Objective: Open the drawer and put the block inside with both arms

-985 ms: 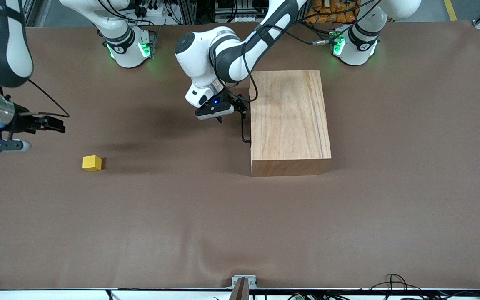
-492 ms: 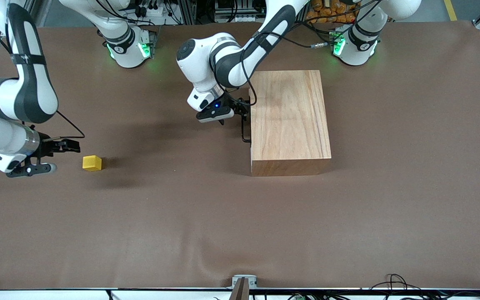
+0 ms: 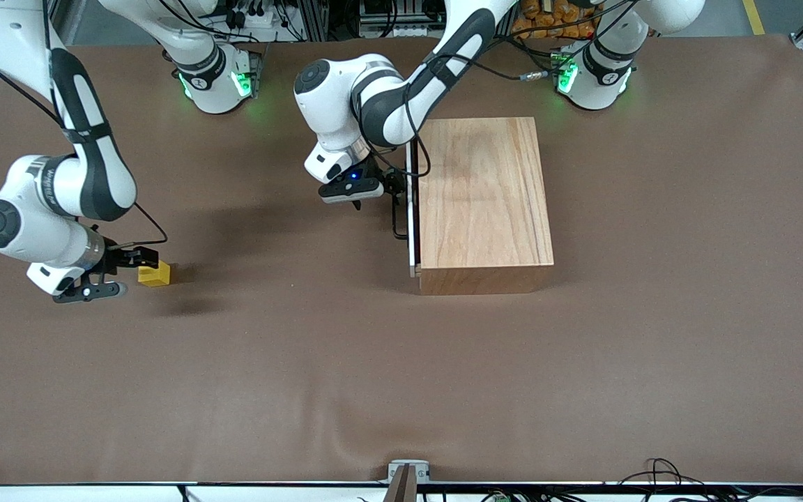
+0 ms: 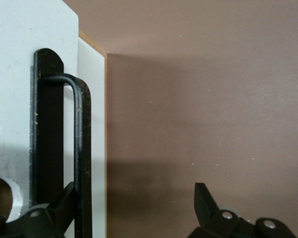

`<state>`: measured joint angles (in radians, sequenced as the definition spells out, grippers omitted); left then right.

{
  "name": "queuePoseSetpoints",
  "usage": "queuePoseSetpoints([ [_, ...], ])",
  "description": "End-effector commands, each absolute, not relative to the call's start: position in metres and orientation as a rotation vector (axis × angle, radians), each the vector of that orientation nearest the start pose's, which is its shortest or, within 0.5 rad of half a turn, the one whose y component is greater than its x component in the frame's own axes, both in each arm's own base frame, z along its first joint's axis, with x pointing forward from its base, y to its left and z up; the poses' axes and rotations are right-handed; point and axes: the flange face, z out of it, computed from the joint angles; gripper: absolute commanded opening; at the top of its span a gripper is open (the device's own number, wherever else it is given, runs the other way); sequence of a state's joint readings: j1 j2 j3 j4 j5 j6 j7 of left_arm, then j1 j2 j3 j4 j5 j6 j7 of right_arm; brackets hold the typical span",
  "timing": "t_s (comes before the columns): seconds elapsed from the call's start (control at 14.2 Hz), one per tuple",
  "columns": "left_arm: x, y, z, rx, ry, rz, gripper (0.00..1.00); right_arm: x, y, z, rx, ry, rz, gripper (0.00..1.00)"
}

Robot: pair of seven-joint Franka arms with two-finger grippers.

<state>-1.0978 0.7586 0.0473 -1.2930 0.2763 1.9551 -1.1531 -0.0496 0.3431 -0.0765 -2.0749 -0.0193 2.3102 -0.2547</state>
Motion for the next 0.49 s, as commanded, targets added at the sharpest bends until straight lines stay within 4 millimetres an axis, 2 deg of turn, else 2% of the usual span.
queuePoseSetpoints([
  [0.0, 0.375, -0.639, 0.297, -2.966, 0.051, -0.326, 1.00, 0.569, -0.091, 0.234, -3.145, -0.211, 0.173, 1.00],
  [0.21, 0.375, -0.645, 0.300, -3.024, 0.043, -0.330, 1.00, 0.570, -0.090, 0.196, -3.142, -0.208, 0.174, 1.00],
  [0.42, 0.376, -0.650, 0.293, -3.054, 0.047, -0.351, 1.00, 0.567, -0.086, 0.187, -3.100, -0.126, 0.184, 1.00],
])
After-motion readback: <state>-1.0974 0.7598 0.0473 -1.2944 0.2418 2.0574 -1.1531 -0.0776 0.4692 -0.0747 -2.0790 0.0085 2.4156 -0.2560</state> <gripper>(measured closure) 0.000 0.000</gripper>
